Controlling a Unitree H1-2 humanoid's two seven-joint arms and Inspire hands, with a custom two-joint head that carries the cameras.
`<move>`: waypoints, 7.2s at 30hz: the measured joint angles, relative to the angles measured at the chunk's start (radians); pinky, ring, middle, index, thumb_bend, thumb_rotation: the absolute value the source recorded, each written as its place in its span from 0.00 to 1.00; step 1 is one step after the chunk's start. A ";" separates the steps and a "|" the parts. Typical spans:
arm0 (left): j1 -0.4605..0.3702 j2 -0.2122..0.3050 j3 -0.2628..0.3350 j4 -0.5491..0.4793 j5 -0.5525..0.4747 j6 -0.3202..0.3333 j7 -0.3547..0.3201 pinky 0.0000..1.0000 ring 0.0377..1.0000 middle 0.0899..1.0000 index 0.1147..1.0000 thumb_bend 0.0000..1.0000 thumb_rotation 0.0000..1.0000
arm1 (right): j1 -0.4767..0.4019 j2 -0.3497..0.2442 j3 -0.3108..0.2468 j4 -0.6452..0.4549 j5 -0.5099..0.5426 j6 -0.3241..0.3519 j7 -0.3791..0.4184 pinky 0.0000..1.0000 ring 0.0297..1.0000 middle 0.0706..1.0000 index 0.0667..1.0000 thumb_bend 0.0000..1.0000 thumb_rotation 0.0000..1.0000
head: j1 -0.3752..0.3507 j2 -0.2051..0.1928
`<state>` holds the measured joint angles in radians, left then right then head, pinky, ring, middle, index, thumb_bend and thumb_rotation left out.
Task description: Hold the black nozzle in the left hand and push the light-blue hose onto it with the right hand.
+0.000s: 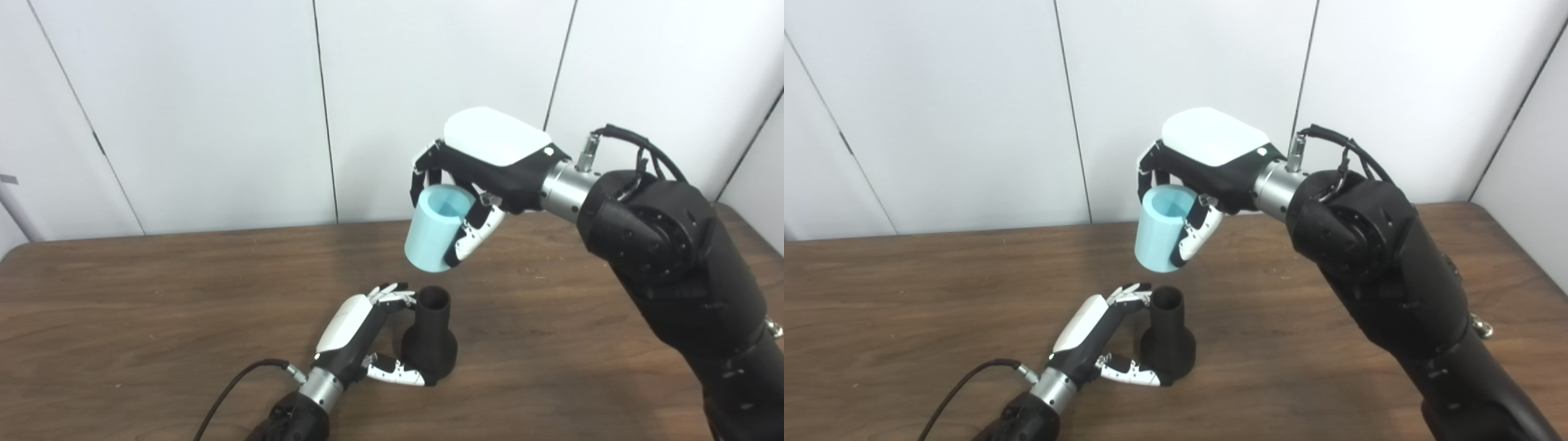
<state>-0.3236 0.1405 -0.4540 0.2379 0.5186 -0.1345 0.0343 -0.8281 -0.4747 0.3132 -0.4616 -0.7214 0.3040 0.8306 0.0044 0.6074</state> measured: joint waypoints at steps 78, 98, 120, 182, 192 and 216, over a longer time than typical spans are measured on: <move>0.010 -0.003 -0.001 -0.020 0.015 0.019 -0.003 1.00 0.94 0.78 0.41 0.52 0.07 | 0.019 0.009 0.075 0.015 -0.042 -0.035 0.135 0.14 0.21 0.43 0.44 0.53 0.00 | 0.003 0.017; 0.012 -0.002 -0.001 -0.024 0.015 0.022 -0.004 1.00 0.94 0.79 0.41 0.52 0.07 | 0.025 0.021 0.075 0.021 -0.063 -0.038 0.143 0.23 0.30 0.37 0.48 0.52 0.00 | 0.003 0.015; 0.013 -0.003 -0.001 -0.024 0.015 0.022 -0.004 1.00 0.94 0.79 0.41 0.52 0.07 | 0.078 0.056 0.050 0.053 -0.042 -0.110 0.019 0.24 0.32 0.37 0.47 0.53 0.00 | 0.005 0.015; 0.021 -0.003 0.000 -0.037 0.015 0.028 -0.010 1.00 0.94 0.78 0.41 0.52 0.07 | 0.083 0.056 0.064 0.048 -0.054 -0.052 0.095 0.11 0.17 0.43 0.45 0.53 0.00 | 0.002 0.026; 0.022 -0.003 0.000 -0.037 0.015 0.029 -0.010 1.00 0.94 0.78 0.41 0.52 0.07 | 0.101 0.055 0.064 0.047 -0.064 -0.085 0.058 0.07 0.13 0.43 0.45 0.53 0.00 | 0.002 0.028; 0.022 -0.005 -0.001 -0.039 0.015 0.030 -0.017 1.00 0.94 0.79 0.41 0.52 0.07 | 0.163 0.050 0.057 0.042 -0.087 -0.090 0.025 0.15 0.22 0.34 0.47 0.52 0.00 | 0.003 0.028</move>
<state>-0.3014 0.1350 -0.4548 0.1991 0.5332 -0.1049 0.0169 -0.6653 -0.4248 0.3700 -0.4198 -0.8087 0.2144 0.8560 0.0077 0.6351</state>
